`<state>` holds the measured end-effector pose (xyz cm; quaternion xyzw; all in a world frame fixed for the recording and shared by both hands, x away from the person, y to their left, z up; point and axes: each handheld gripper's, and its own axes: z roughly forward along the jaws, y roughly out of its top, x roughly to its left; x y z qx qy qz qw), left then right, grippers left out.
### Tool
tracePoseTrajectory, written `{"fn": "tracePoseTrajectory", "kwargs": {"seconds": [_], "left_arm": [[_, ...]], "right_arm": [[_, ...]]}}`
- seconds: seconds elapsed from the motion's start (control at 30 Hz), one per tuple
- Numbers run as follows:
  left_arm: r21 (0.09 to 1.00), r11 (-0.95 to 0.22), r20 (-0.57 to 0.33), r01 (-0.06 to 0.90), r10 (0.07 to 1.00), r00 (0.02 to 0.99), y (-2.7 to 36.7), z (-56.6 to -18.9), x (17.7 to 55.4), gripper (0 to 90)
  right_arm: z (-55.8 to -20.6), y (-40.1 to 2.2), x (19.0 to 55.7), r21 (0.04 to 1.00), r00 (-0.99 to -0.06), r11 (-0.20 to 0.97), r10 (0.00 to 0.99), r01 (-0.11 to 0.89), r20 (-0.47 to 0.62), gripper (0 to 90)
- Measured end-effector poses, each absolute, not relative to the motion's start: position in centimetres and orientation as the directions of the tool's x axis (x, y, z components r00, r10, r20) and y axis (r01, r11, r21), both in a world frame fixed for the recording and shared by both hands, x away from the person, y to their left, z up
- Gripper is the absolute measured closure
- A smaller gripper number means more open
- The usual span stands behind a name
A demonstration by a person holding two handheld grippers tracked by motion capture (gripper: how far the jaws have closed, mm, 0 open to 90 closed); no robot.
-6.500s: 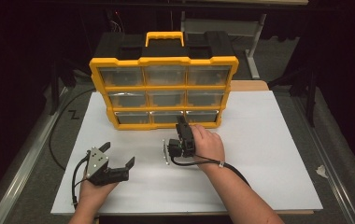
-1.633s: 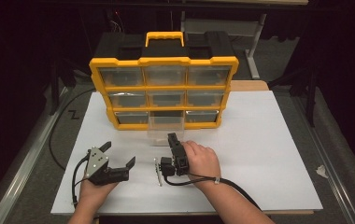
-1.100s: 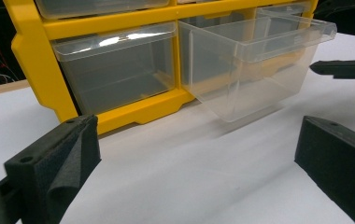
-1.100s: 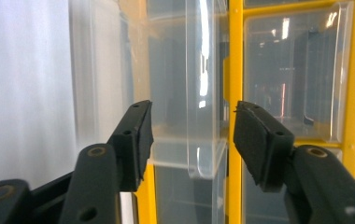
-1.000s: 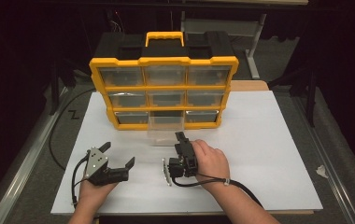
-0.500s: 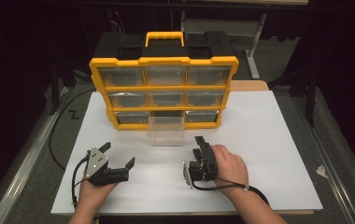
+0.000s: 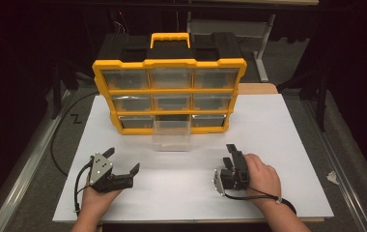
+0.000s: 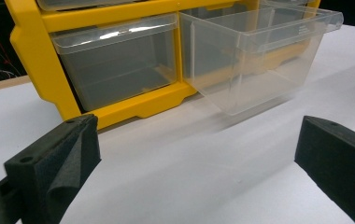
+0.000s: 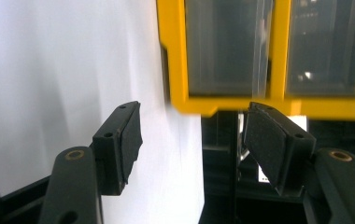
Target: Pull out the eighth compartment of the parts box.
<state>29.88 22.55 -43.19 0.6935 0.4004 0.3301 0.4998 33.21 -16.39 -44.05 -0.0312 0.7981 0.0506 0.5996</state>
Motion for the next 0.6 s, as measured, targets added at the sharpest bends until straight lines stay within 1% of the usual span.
{"fn": "tracePoseTrajectory", "kwargs": {"seconds": [0.17, 0.27, 0.33, 0.43, 0.6], "left_arm": [[0.956, -0.18, 0.056, 0.231, 0.888, 0.456, 22.6, -43.2, 29.8, 0.9], [0.958, -0.175, 0.054, 0.229, 0.889, 0.454, 22.5, -43.2, 29.8, 0.9], [0.957, -0.179, 0.056, 0.23, 0.888, 0.456, 22.5, -43.2, 29.8, 0.9], [0.956, -0.18, 0.056, 0.234, 0.889, 0.455, 22.5, -43.2, 29.9, 0.9], [0.955, -0.181, 0.057, 0.234, 0.889, 0.455, 22.5, -43.2, 29.9, 0.9]], "right_arm": [[-44.4, -18.7, 33.2, 0.028, -0.266, 0.995, 0.002, -0.096, -0.964, 35.5], [-44.6, -20.3, 33.3, 0.049, -0.298, 0.997, 0.027, -0.067, -0.954, 33.6], [-44.2, -21.0, 33.4, 0.062, -0.295, 0.997, 0.047, -0.042, -0.955, 33.6], [-43.8, -21.5, 33.7, 0.096, -0.295, 0.995, 0.085, -0.025, -0.952, 33.7], [-44.0, -21.7, 33.9, 0.086, -0.303, 0.996, 0.078, -0.016, -0.95, 31.5]]}}
